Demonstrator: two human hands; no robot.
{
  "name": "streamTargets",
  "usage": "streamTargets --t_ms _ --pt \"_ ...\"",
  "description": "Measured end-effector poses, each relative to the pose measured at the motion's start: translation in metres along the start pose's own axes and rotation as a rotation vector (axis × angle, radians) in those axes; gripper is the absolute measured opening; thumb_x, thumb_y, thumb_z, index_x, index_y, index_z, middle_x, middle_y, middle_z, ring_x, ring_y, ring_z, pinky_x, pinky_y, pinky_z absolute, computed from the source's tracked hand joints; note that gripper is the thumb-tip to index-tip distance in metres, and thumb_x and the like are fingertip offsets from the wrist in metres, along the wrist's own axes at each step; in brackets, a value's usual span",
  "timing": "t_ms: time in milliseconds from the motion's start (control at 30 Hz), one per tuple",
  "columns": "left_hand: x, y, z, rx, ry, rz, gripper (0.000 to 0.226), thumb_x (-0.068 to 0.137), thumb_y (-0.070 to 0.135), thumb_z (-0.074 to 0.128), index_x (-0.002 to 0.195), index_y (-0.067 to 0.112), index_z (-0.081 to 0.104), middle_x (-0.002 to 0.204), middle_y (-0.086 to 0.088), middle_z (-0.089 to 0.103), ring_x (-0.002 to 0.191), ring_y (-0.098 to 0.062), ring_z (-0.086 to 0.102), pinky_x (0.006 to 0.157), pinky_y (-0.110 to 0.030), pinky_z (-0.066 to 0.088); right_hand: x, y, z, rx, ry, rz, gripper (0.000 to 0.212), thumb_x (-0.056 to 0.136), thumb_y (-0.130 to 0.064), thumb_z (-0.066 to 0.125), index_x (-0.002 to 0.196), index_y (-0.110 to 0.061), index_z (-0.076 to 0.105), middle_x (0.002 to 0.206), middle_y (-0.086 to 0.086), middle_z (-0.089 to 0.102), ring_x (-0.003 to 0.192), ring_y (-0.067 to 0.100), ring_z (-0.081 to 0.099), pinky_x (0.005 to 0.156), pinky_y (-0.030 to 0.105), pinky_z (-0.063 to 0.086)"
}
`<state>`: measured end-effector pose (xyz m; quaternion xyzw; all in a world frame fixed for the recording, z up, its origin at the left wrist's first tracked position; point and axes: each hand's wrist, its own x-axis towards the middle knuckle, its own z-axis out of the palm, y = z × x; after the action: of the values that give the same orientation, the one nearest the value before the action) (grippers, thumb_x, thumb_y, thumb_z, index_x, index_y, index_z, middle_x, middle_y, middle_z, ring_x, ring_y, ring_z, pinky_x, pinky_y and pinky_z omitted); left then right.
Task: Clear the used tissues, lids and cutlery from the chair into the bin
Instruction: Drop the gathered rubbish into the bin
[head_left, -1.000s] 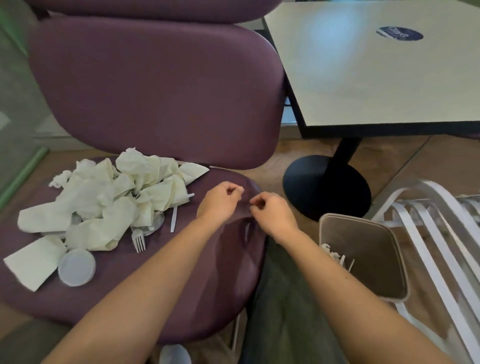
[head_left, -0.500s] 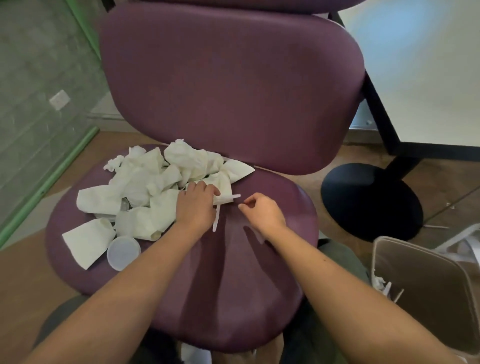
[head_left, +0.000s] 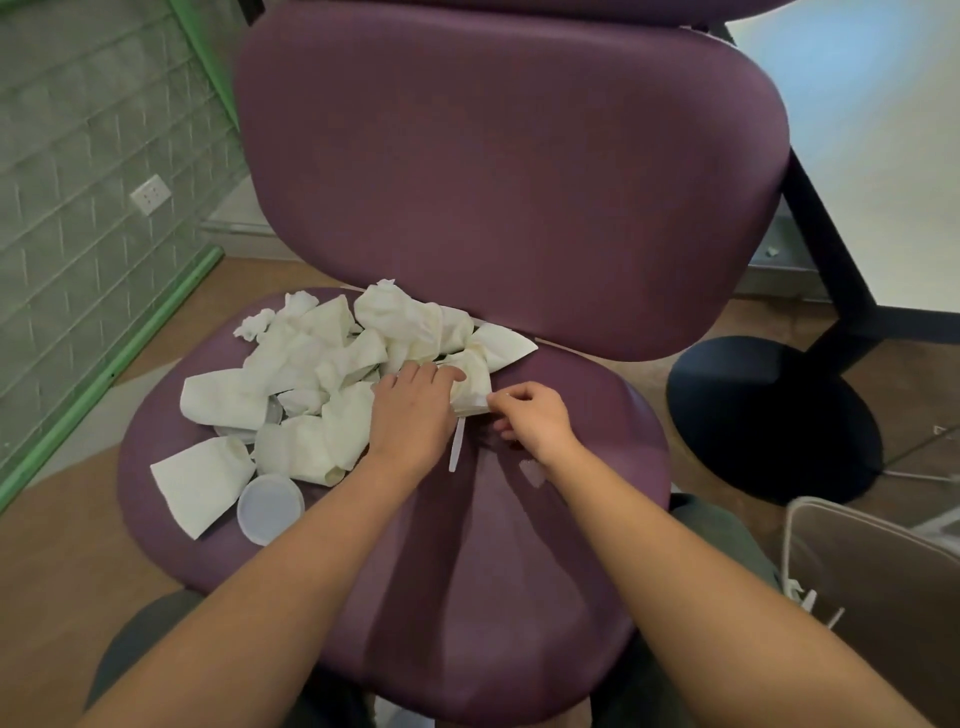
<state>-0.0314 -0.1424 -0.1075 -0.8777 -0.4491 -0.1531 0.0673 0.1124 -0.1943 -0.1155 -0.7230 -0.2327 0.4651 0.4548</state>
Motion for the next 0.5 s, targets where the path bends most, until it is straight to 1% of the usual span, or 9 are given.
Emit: streamTargets --t_ms 67,133,200,333,400,500 --pt "0.002 0.003 -0.007 -0.030 0.019 -0.034 0.040 0.066 0.014 0.072 0.105 0.023 0.067 0.091 0.004 0.066 0.086 -0.024 0.059 0.070 -0.035 0.040 -0.009 -0.002 -0.006 0.152 -0.018 0.008 0.008 0.087 -0.014 0.064 0.092 -0.010 0.060 0.092 0.011 0.071 0.072 0.018 0.068 0.071 0.031 0.057" --pt "0.005 0.007 -0.015 -0.057 0.033 -0.070 0.036 0.071 0.018 0.068 0.107 0.023 0.067 0.091 0.004 0.065 0.087 -0.024 0.058 0.071 -0.036 0.040 -0.017 -0.004 -0.014 0.257 -0.004 -0.008 0.010 0.088 -0.010 0.061 0.096 -0.008 0.056 0.096 0.015 0.071 0.076 0.020 0.071 0.075 0.031 0.058" --pt "0.008 0.012 -0.024 -0.082 0.038 -0.100 0.033 0.075 0.020 0.065 0.108 0.024 0.067 0.093 0.004 0.066 0.090 -0.025 0.058 0.075 -0.038 0.041 -0.023 -0.007 -0.023 0.323 0.031 -0.036 0.011 0.088 -0.007 0.059 0.097 -0.008 0.053 0.094 0.017 0.070 0.076 0.023 0.071 0.072 0.030 0.058" --pt "0.014 0.029 -0.044 -0.171 -0.004 -0.146 0.033 0.082 0.021 0.059 0.114 0.023 0.066 0.103 -0.001 0.065 0.099 -0.027 0.057 0.083 -0.040 0.041 -0.036 -0.010 -0.042 0.394 0.110 -0.079 0.010 0.089 -0.006 0.058 0.093 -0.010 0.049 0.086 0.011 0.065 0.075 0.026 0.071 0.065 0.030 0.058" --pt "0.014 0.038 -0.053 -0.229 -0.024 -0.169 0.033 0.087 0.022 0.054 0.118 0.023 0.065 0.110 -0.003 0.062 0.102 -0.027 0.058 0.085 -0.039 0.042 -0.041 -0.007 -0.051 0.407 0.151 -0.076 0.009 0.091 -0.009 0.059 0.094 -0.010 0.050 0.090 0.014 0.065 0.076 0.028 0.070 0.062 0.031 0.059" --pt "0.013 0.055 -0.063 -0.394 -0.067 -0.232 0.031 0.095 0.022 0.045 0.119 0.023 0.064 0.118 -0.004 0.054 0.095 -0.029 0.061 0.081 -0.039 0.046 -0.052 -0.002 -0.069 0.427 0.209 -0.073 0.012 0.095 -0.015 0.057 0.104 -0.009 0.052 0.099 0.020 0.063 0.075 0.029 0.066 0.053 0.031 0.059"
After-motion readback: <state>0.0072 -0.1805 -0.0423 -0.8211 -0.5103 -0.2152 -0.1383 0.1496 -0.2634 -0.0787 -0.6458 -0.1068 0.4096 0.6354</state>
